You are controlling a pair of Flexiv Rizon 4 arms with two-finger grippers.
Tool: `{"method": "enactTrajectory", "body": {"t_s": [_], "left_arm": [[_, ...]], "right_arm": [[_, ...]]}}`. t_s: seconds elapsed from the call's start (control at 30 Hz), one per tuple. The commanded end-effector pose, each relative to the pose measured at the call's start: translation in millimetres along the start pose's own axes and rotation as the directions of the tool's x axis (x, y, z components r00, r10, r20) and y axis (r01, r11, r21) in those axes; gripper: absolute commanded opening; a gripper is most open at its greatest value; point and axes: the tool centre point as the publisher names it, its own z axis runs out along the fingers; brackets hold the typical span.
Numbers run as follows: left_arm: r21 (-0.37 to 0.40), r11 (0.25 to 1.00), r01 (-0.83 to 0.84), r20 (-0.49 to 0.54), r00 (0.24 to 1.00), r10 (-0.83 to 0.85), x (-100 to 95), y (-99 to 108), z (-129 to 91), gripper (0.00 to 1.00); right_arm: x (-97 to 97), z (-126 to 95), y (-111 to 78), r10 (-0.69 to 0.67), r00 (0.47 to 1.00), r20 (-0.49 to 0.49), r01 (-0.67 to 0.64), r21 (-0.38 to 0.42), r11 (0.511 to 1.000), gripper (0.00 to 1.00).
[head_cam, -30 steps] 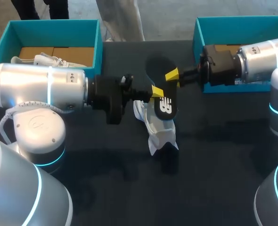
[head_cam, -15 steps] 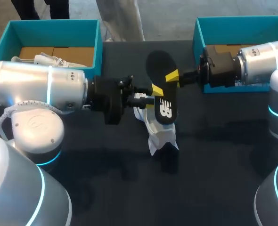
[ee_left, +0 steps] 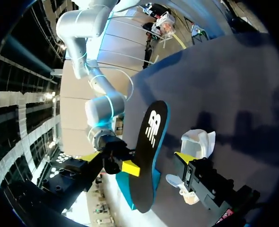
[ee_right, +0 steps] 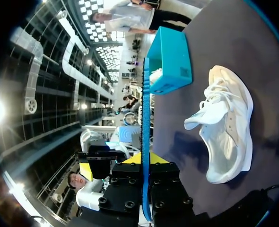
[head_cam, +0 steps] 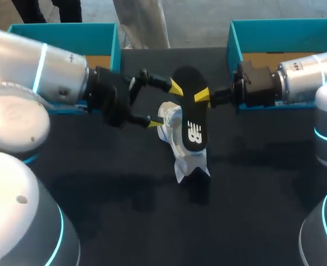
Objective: Take the shoe out of the shoebox, open the shoe tongue, remove and reinsert the insole, then place the shoe into the shoebox
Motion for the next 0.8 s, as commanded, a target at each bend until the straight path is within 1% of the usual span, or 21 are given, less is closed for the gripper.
{"method": "enactTrajectory", "body": {"t_s": [0.03, 0.1, 0.13, 0.17, 0.27, 0.47, 0.6, 0.8], "left_arm": [[0.023, 0.999, 0.037, -0.209, 0.977, -0.032, -6.1, 6, -21, 1.00], [0.015, 0.997, 0.082, -0.282, 0.956, -0.074, -7.0, 8, -25, 1.00], [0.008, 0.995, 0.100, -0.299, 0.950, -0.093, -7.9, 9, -27, 1.00], [0.013, 0.994, 0.110, -0.332, 0.938, -0.099, -8.9, 9, -28, 1.00], [0.026, 0.993, 0.113, -0.389, 0.916, -0.094, -13.6, 10, -32, 1.00], [0.045, 0.995, 0.089, -0.471, 0.880, -0.058, -18.8, 17, -35, 1.00], [0.067, 0.996, 0.057, -0.523, 0.852, -0.014, -24.1, 23, -35, 1.00], [0.095, 0.994, 0.050, -0.628, 0.778, 0.021, -29.6, 26, -34, 1.00]], "right_arm": [[-1.8, 5, 2.1, 0.007, 1.000, 0.019, -0.007, 0.010, 1.000, 0.00], [-2.4, 7, 1.7, 0.009, 0.999, 0.034, -0.010, 0.013, 1.000, 0.00], [-2.5, 7, 1.6, 0.011, 0.999, 0.045, -0.012, 0.014, 1.000, 0.00], [-2.7, 8, 1.4, 0.011, 0.999, 0.053, -0.012, 0.016, 1.000, 0.00], [-2.7, 10, 0.8, 0.009, 0.998, 0.066, -0.011, 0.021, 1.000, 0.00], [-5.9, 14, -0.2, 0.010, 0.996, 0.090, -0.013, 0.032, 0.999, 0.00], [-7.7, 18, -0.2, 0.008, 0.996, 0.088, -0.011, 0.037, 0.999, 0.00], [-9.5, 22, 0.2, 0.005, 0.997, 0.081, -0.008, 0.041, 0.999, 0.00]]}}
